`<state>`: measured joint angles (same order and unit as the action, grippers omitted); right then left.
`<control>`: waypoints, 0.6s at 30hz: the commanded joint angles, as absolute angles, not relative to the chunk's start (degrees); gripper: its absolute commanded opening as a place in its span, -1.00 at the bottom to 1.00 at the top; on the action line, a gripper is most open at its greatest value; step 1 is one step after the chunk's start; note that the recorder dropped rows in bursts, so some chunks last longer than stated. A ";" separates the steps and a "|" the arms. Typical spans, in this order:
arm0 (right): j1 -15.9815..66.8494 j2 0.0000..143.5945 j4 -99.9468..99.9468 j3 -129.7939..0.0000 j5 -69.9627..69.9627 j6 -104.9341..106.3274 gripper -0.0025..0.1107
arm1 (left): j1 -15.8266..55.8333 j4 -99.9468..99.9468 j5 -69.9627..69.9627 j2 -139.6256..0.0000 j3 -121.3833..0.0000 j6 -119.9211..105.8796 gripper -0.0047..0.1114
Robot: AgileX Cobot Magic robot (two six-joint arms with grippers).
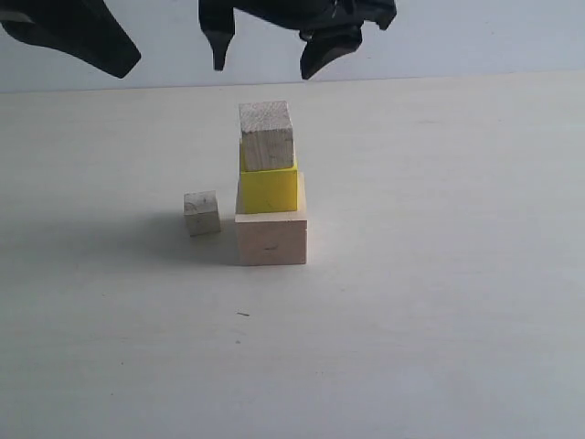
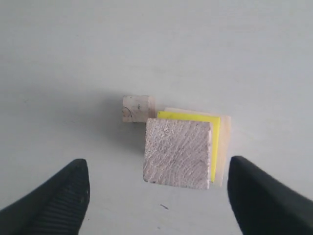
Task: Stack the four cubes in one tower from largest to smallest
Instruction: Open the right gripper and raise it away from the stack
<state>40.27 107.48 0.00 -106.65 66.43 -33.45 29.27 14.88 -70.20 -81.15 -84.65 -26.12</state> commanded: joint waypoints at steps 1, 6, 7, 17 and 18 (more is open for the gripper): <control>40.35 103.40 -1.36 -107.25 67.95 -31.20 0.04 | 29.00 15.56 -69.96 -80.67 -84.48 -26.52 -0.92; 40.35 100.59 -1.47 -107.25 69.96 -21.13 -0.66 | 29.00 15.35 -67.47 -81.20 -82.12 -27.52 -0.92; 40.35 100.17 -1.47 -107.25 69.96 -17.59 -0.82 | 29.00 15.35 -66.79 -81.54 -81.36 -28.29 -0.92; 40.35 92.66 14.94 -98.95 69.96 0.00 -0.96 | 29.00 13.64 -61.10 -90.10 -76.65 -38.19 -0.92; 40.35 91.31 14.77 -97.35 69.96 0.71 -0.96 | 29.00 12.25 -61.10 -90.76 -76.65 -39.23 -0.92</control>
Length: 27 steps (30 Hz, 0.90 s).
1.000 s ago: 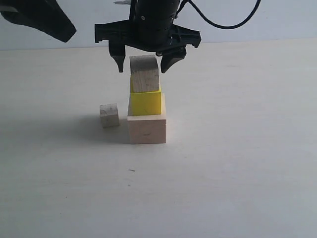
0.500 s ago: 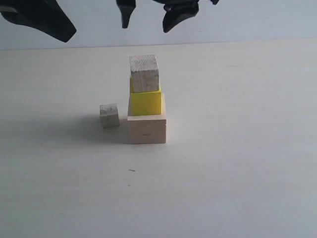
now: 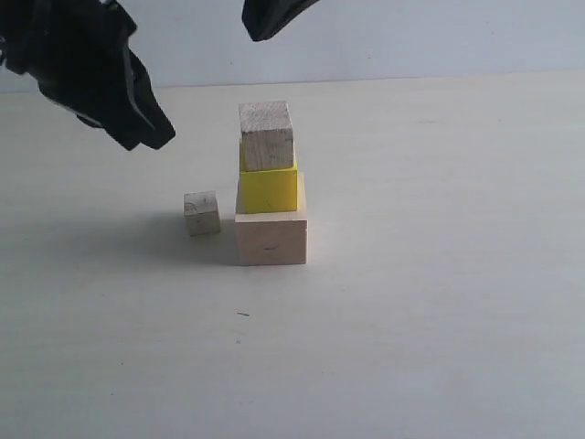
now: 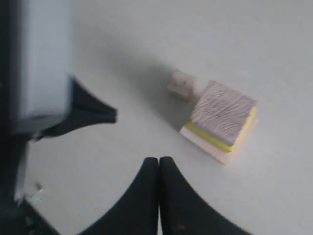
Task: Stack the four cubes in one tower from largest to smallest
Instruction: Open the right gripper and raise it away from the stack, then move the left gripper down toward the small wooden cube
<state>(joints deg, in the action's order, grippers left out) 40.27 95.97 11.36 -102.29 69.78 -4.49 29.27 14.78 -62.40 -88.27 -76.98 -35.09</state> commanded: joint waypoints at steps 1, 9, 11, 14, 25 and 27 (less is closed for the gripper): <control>40.35 89.86 14.05 -95.74 69.96 1.23 -0.96 | 29.00 11.23 -61.10 -91.31 -76.65 -40.44 -0.92; 40.35 78.88 4.76 -85.20 69.96 1.96 -0.96 | 27.86 7.38 -53.59 -94.24 -76.65 -48.41 -0.92; 40.35 76.67 4.00 -83.39 69.96 1.96 -0.96 | 27.25 7.38 -52.76 -95.44 -76.65 -50.65 -0.92; 40.35 73.64 3.87 -80.96 69.96 1.96 -0.96 | 26.06 7.50 -53.63 -97.98 -76.65 -52.66 -0.83; 40.35 69.20 2.58 -78.30 69.96 1.96 -0.96 | 24.94 7.84 -50.55 -105.38 -76.65 -55.22 0.26; 40.35 69.15 2.43 -78.30 69.96 1.96 -0.96 | 24.42 7.84 -50.82 -106.16 -76.65 -56.79 0.26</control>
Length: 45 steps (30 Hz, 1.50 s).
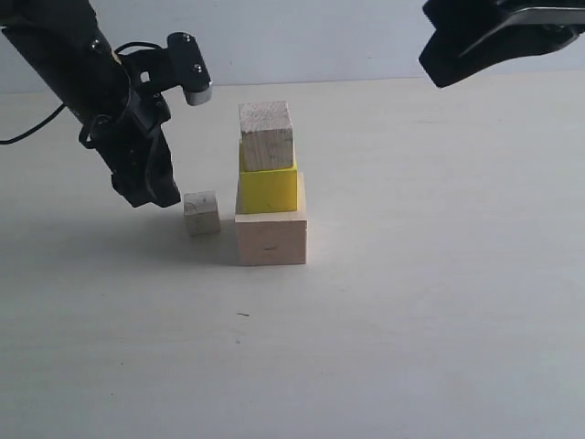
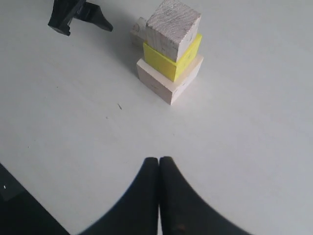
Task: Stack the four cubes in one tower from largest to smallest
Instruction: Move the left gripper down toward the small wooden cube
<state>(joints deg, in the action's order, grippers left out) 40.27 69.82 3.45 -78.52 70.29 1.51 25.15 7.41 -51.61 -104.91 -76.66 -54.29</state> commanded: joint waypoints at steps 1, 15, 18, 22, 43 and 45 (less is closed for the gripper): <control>40.35 69.03 2.46 -78.30 69.96 1.96 -0.96 | 23.95 8.05 -50.98 -106.45 -76.65 -56.79 0.26; 40.35 66.38 1.32 -78.30 69.96 1.96 -0.96 | 17.17 30.08 -53.24 -106.62 -76.52 -74.80 0.26; 40.35 65.88 1.32 -78.30 69.96 1.96 -0.96 | 17.17 28.32 -52.17 -106.62 -76.52 -74.80 0.26; 40.35 65.47 1.32 -78.30 69.96 1.96 -0.96 | 17.17 27.00 -52.21 -106.62 -76.52 -74.80 0.26; 40.35 65.49 1.53 -78.30 69.96 1.96 -0.96 | 17.17 30.65 -42.48 -115.59 -76.52 -90.98 0.26; 40.35 65.49 1.53 -78.30 69.96 1.96 -0.96 | 17.17 32.33 -42.25 -116.23 -76.52 -91.74 0.26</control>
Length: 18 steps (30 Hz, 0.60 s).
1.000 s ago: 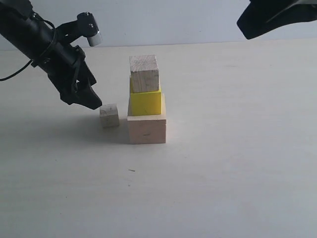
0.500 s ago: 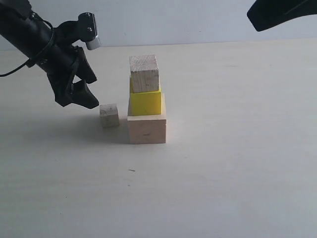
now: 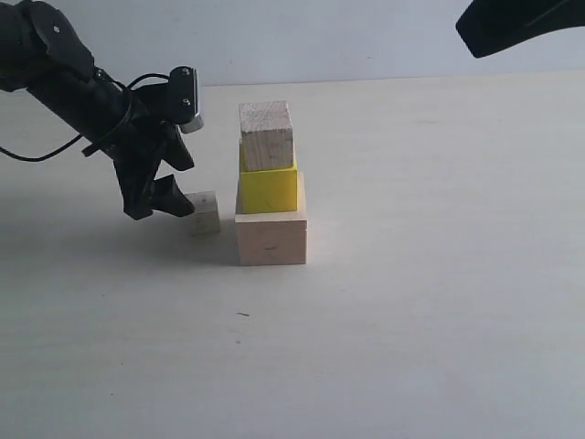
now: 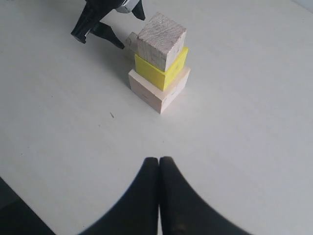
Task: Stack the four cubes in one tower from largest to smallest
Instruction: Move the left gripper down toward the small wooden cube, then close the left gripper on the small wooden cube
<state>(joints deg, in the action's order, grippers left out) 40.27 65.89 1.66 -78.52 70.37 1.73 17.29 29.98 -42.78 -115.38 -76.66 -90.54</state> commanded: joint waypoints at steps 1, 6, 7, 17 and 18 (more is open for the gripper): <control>40.35 65.49 2.31 -78.30 69.96 1.96 -0.96 | 17.17 32.74 -42.25 -117.04 -76.52 -92.58 0.26; 40.35 65.49 2.50 -78.30 69.96 1.55 -0.96 | 17.17 33.40 -42.00 -118.65 -76.52 -93.22 0.26; 40.35 65.49 2.50 -78.30 69.96 1.51 -0.96 | 17.17 33.82 -41.91 -118.65 -76.52 -93.53 0.26; 40.35 65.49 2.50 -78.30 69.96 0.90 -0.96 | 17.17 34.17 -41.37 -118.65 -76.52 -94.25 0.26; 40.35 65.49 2.50 -78.30 69.96 0.90 -0.96 | 17.17 34.17 -41.37 -118.65 -76.52 -94.25 0.26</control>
